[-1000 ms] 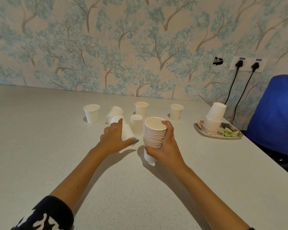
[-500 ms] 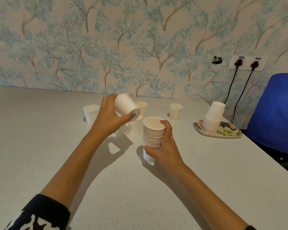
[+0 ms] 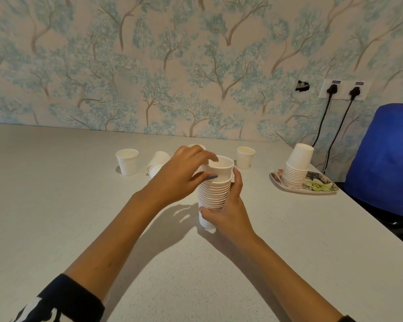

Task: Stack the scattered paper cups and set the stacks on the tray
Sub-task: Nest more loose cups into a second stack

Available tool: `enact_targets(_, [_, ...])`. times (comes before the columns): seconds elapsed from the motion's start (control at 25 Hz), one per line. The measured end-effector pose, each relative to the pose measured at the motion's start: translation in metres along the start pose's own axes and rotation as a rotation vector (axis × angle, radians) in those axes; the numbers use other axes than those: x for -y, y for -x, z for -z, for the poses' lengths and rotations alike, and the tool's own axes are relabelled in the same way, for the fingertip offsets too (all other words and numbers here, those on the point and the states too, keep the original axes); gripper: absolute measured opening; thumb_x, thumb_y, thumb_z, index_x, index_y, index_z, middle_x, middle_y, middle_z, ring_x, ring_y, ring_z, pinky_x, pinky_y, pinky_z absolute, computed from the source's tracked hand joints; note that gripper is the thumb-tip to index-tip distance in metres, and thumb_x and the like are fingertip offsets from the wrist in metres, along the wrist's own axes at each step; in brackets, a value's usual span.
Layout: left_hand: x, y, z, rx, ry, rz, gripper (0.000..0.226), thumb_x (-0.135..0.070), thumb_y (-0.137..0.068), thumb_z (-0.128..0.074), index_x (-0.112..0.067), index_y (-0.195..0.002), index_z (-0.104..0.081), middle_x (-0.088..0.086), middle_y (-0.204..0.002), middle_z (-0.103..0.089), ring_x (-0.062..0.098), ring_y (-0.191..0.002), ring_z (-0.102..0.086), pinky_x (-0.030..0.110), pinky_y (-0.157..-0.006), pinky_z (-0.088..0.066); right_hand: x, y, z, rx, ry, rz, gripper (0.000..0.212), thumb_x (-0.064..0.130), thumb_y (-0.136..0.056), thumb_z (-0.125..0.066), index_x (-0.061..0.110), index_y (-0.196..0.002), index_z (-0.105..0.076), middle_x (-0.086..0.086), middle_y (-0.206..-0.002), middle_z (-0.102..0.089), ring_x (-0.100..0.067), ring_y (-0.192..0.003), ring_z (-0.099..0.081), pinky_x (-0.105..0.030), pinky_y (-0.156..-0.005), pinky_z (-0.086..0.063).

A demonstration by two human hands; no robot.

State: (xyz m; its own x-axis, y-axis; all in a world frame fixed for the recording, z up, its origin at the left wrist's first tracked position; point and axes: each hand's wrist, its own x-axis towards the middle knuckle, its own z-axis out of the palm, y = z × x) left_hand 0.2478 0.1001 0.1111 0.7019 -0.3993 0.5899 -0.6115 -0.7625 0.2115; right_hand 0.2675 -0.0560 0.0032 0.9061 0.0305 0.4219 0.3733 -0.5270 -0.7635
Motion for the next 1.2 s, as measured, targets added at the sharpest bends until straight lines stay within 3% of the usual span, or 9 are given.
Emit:
enact_targets(0.12, [0.0, 0.003, -0.005, 0.084, -0.01, -0.026, 0.029, -0.023, -0.096, -0.049, -0.018, -0.122, -0.062, 0.0, -0.127, -0.061, 0.016, -0.117, -0.051, 0.018, -0.099, -0.029, 0.001, 0.0, 0.0, -0.01, 0.052, 0.007, 0.123, 0.046, -0.064, -0.082, 0.052, -0.138, 0.017, 0.008, -0.147, -0.028, -0.001, -0.111, -0.038, 0.004, -0.069, -0.03])
enact_targets(0.28, [-0.001, 0.011, -0.018, 0.125, 0.0, 0.008, 0.031, -0.023, -0.097, -0.048, -0.02, -0.125, -0.06, -0.002, -0.131, -0.059, 0.016, -0.12, -0.053, 0.023, -0.103, -0.035, 0.004, 0.003, 0.0, -0.005, 0.113, 0.07, 0.119, 0.044, -0.07, -0.079, 0.059, -0.133, 0.021, 0.002, -0.149, -0.029, -0.004, -0.114, -0.041, -0.009, -0.083, -0.031])
enact_targets(0.36, [-0.001, 0.016, -0.027, 0.083, 0.033, -0.004, 0.032, -0.026, -0.097, -0.047, -0.019, -0.124, -0.061, -0.001, -0.13, -0.059, 0.017, -0.12, -0.053, 0.023, -0.102, -0.033, 0.006, 0.003, 0.001, -0.005, 0.117, 0.079, 0.115, 0.044, -0.071, -0.078, 0.062, -0.13, 0.019, 0.002, -0.147, -0.033, -0.01, -0.115, -0.047, -0.012, -0.084, -0.034])
enact_targets(0.48, [0.005, 0.022, -0.041, -0.037, 0.168, -0.013, 0.04, -0.038, -0.097, -0.038, -0.019, -0.124, -0.06, 0.0, -0.131, -0.058, 0.016, -0.122, -0.049, 0.024, -0.101, -0.032, 0.007, 0.002, 0.003, 0.002, 0.097, 0.086, 0.111, 0.043, -0.071, -0.078, 0.063, -0.129, 0.014, 0.005, -0.146, -0.033, -0.004, -0.106, -0.047, 0.004, -0.07, -0.034])
enact_targets(0.56, [0.021, 0.021, -0.053, -0.199, 0.223, 0.112, 0.049, -0.049, -0.097, -0.029, -0.023, -0.129, -0.055, 0.0, -0.136, -0.052, 0.016, -0.126, -0.044, 0.029, -0.102, -0.034, 0.006, 0.004, 0.004, 0.014, 0.071, 0.084, 0.111, 0.04, -0.07, -0.079, 0.062, -0.131, 0.012, 0.007, -0.146, -0.029, -0.001, -0.108, -0.042, 0.003, -0.068, -0.034])
enact_targets(0.64, [0.048, 0.014, -0.062, -0.288, 0.138, 0.361, 0.052, -0.053, -0.096, -0.033, -0.024, -0.137, -0.045, 0.004, -0.143, -0.044, 0.023, -0.132, -0.037, 0.04, -0.105, -0.034, 0.007, 0.004, 0.006, 0.024, 0.062, 0.089, 0.113, 0.041, -0.069, -0.08, 0.063, -0.129, 0.013, 0.011, -0.149, -0.024, -0.001, -0.117, -0.034, -0.005, -0.087, -0.032])
enact_targets(0.76, [0.092, 0.005, -0.072, -0.042, -0.084, 0.669, 0.078, -0.056, -0.087, -0.053, -0.023, -0.149, -0.018, 0.01, -0.156, -0.019, 0.034, -0.141, -0.019, 0.055, -0.108, -0.028, 0.01, 0.003, 0.008, 0.035, 0.095, 0.103, 0.114, 0.045, -0.068, -0.079, 0.066, -0.124, 0.018, 0.012, -0.151, -0.021, -0.007, -0.128, -0.032, -0.02, -0.093, -0.032])
enact_targets(0.92, [0.126, -0.004, -0.076, 0.2, -0.192, 0.658, 0.104, -0.069, -0.074, -0.059, -0.027, -0.151, -0.004, 0.004, -0.16, -0.009, 0.034, -0.145, -0.007, 0.062, -0.109, -0.017, 0.009, 0.002, 0.01, 0.055, 0.104, 0.112, 0.11, 0.046, -0.069, -0.078, 0.058, -0.13, 0.013, 0.01, -0.152, -0.02, -0.014, -0.133, -0.034, -0.021, -0.094, -0.035])
enact_targets(1.2, [0.129, 0.0, -0.077, 0.185, -0.23, 0.572, 0.09, -0.061, -0.079, -0.06, -0.022, -0.149, -0.018, 0.008, -0.154, -0.025, 0.036, -0.137, -0.027, 0.059, -0.105, -0.028, 0.009, 0.001, 0.011, 0.061, 0.099, 0.103, 0.108, 0.045, -0.07, -0.078, 0.054, -0.131, 0.011, 0.008, -0.152, -0.021, -0.014, -0.132, -0.035, -0.024, -0.095, -0.039])
